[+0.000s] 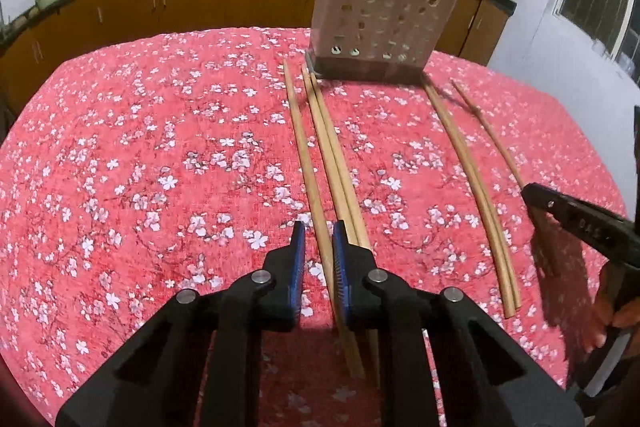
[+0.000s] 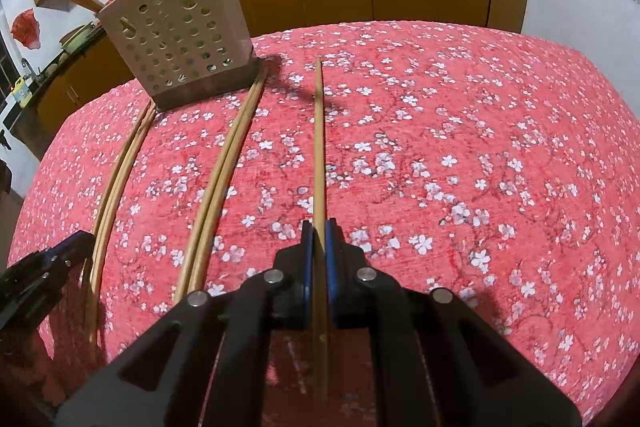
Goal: Organize utensils
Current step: 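Lower both tools and close each on a chopstick on the cloth, then lift the chopstick in the left tool while the right tool lifts its chopstick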
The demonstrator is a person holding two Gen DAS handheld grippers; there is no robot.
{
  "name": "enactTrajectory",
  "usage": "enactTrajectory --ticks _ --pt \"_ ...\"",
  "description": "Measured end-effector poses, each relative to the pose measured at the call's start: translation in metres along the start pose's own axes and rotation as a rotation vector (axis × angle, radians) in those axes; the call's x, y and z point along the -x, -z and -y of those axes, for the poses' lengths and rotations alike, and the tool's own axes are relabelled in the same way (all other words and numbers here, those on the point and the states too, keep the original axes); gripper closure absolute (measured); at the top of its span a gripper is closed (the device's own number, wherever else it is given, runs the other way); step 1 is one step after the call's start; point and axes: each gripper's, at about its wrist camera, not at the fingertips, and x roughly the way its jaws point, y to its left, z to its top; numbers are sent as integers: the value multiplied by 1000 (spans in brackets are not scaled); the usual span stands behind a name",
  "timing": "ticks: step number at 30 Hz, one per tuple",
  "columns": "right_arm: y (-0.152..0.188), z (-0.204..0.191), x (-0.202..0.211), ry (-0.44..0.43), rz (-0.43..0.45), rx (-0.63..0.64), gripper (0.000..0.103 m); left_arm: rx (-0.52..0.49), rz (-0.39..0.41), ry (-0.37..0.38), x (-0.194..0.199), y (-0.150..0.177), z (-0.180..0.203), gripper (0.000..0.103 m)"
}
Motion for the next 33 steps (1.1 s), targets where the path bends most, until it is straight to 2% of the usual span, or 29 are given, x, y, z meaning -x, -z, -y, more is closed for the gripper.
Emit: enactTrajectory --ticks 9,17,33 --pt "2 -6 -2 11 6 43 95 0 5 -63 -4 0 -2 95" --pt "-7 -3 -8 8 14 41 95 85 9 -132 -2 -11 -50 95" --pt "-6 -6 -13 18 49 59 95 116 25 -106 4 -10 -60 94"
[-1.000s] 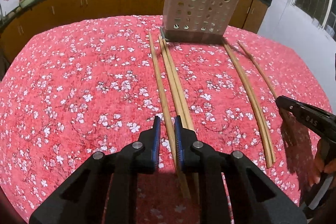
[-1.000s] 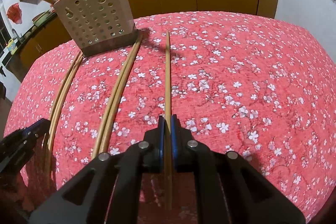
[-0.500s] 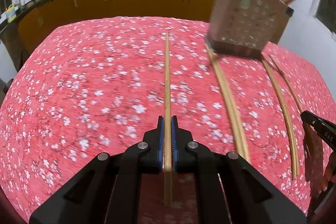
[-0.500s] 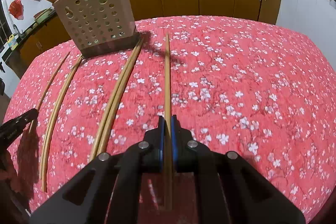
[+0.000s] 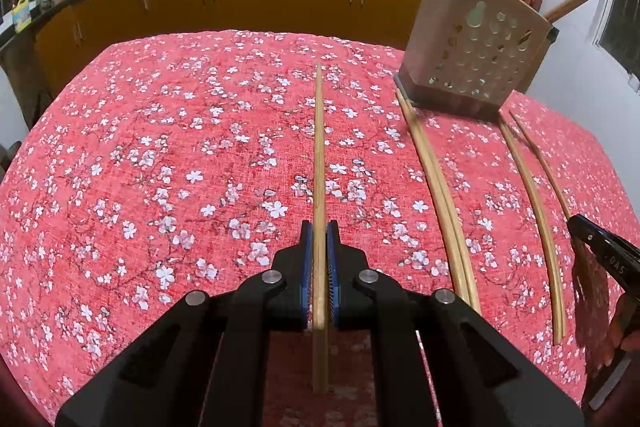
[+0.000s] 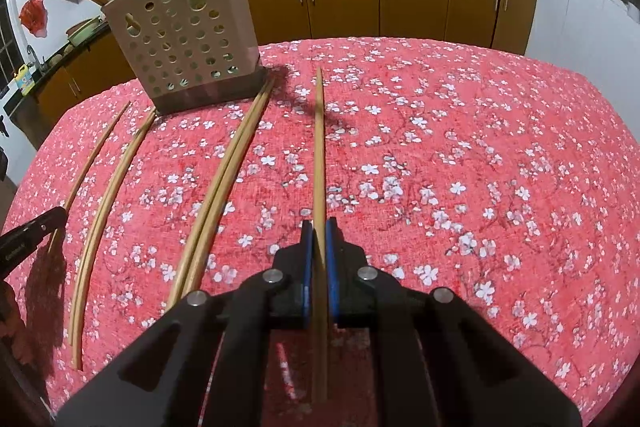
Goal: Organize utensils
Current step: 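Lift the chopstick in the left tool while the right tool lifts its chopstick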
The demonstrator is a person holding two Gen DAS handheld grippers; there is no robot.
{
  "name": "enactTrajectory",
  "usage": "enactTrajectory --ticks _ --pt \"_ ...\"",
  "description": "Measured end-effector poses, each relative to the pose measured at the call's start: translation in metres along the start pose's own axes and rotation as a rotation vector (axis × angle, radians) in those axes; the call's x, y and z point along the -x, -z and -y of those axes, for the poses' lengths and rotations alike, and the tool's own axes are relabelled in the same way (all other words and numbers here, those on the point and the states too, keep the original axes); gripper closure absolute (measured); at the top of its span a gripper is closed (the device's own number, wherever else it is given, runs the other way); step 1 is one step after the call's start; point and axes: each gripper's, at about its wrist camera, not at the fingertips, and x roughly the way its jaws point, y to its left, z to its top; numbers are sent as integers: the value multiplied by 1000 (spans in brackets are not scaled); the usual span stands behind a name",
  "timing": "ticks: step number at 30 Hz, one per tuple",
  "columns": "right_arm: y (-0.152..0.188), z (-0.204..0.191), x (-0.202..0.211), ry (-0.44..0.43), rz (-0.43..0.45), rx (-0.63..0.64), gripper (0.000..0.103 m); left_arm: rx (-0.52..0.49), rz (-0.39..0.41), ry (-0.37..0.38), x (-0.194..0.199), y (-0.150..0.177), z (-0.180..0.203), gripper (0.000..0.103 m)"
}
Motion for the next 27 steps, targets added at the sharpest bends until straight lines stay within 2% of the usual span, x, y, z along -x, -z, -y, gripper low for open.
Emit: enactTrajectory --ticks 21,27 --pt "1 1 1 -2 0 1 94 6 -3 4 1 -2 0 94" --pt "5 4 4 -18 -1 -20 94 -43 -8 -22 5 3 7 94"
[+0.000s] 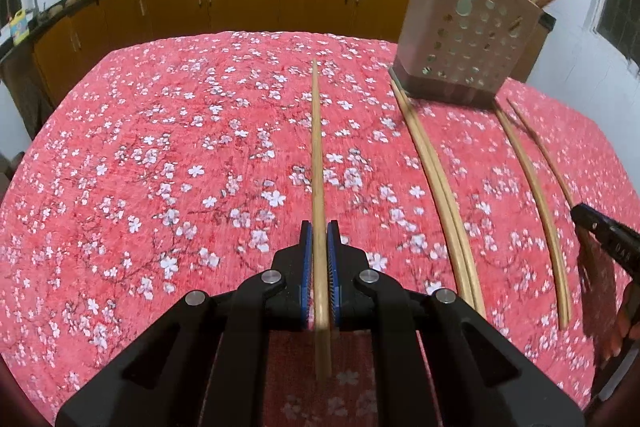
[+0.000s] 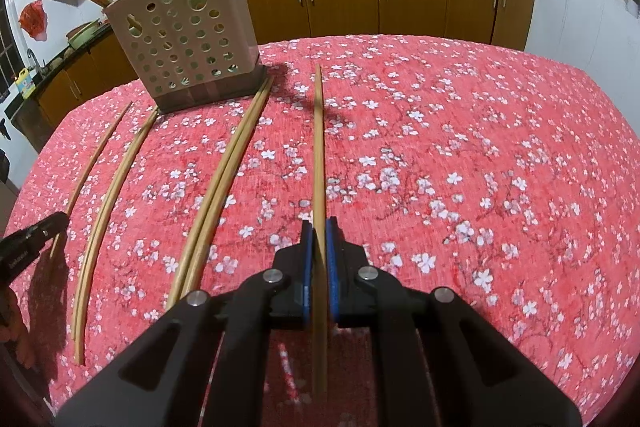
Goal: Organize utensils
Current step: 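Lift the chopstick in the left tool while the right tool lifts its chopstick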
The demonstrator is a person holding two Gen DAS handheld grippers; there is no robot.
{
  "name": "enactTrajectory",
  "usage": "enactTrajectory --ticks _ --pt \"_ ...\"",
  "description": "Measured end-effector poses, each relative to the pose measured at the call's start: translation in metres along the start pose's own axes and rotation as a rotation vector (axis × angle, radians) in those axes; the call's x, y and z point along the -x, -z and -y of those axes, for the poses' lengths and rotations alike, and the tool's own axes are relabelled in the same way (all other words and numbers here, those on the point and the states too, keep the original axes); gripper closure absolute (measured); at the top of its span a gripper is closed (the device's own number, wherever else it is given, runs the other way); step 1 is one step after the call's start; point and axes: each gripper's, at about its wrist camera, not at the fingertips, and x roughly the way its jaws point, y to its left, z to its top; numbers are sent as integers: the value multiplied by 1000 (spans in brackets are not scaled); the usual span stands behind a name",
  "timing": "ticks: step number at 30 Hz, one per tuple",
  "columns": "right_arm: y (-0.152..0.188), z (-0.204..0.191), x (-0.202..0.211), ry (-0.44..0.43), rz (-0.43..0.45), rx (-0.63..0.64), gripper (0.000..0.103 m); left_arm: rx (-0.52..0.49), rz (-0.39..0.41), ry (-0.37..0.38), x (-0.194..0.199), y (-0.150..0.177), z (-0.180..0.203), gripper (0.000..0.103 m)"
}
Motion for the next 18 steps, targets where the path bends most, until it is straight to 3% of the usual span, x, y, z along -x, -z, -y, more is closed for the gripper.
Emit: enactTrajectory --ticks 9,18 --pt "-2 0 18 -17 37 -6 95 2 6 7 3 -5 -1 95" --pt "-26 3 77 -16 200 -11 95 21 177 37 58 -34 -7 95"
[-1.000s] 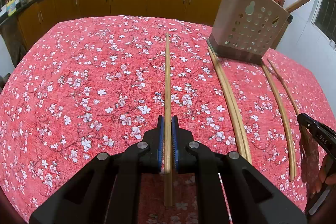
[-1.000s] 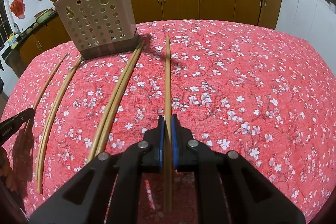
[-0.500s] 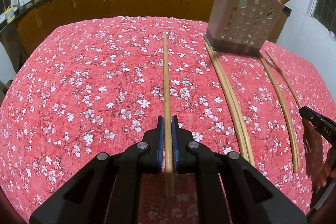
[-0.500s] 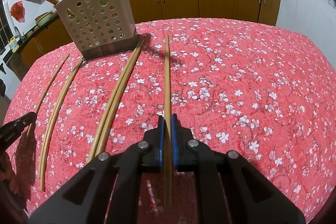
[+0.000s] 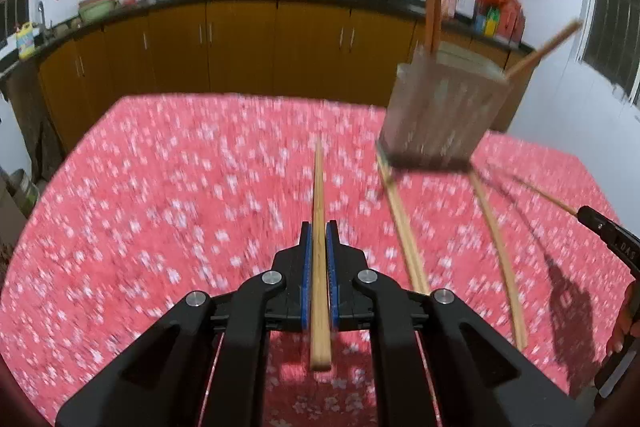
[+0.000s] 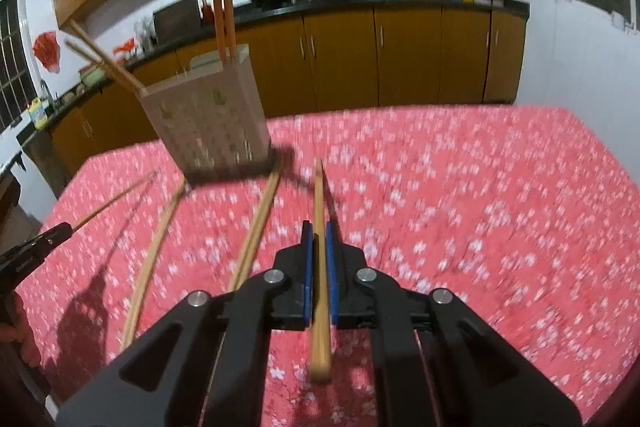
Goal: Organize utensils
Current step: 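Lift the chopstick in the left tool while the right tool lifts its chopstick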
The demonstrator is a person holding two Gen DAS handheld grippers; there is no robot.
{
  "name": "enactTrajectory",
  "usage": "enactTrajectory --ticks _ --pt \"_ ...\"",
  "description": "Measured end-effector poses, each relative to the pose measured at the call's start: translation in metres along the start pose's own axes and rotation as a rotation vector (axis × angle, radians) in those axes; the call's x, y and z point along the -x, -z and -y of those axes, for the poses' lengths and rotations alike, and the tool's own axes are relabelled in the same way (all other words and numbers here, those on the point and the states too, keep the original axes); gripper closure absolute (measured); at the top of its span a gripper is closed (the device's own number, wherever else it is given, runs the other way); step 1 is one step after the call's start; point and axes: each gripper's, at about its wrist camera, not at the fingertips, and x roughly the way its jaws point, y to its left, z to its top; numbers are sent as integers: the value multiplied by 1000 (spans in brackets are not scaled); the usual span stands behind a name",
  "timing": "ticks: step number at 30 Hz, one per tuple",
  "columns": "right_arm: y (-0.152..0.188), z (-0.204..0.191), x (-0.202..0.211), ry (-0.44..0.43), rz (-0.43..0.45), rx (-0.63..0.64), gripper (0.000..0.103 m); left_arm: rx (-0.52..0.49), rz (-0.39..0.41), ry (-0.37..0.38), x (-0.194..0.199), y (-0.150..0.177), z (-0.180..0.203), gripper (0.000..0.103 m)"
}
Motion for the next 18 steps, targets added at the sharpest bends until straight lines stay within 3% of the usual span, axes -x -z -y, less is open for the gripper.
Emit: enactTrajectory --ticks 8,18 --pt "-30 -1 32 -7 122 5 95 47 118 32 32 -30 -7 95" --pt "-53 -7 49 -32 188 22 95 20 178 41 48 -52 0 96"
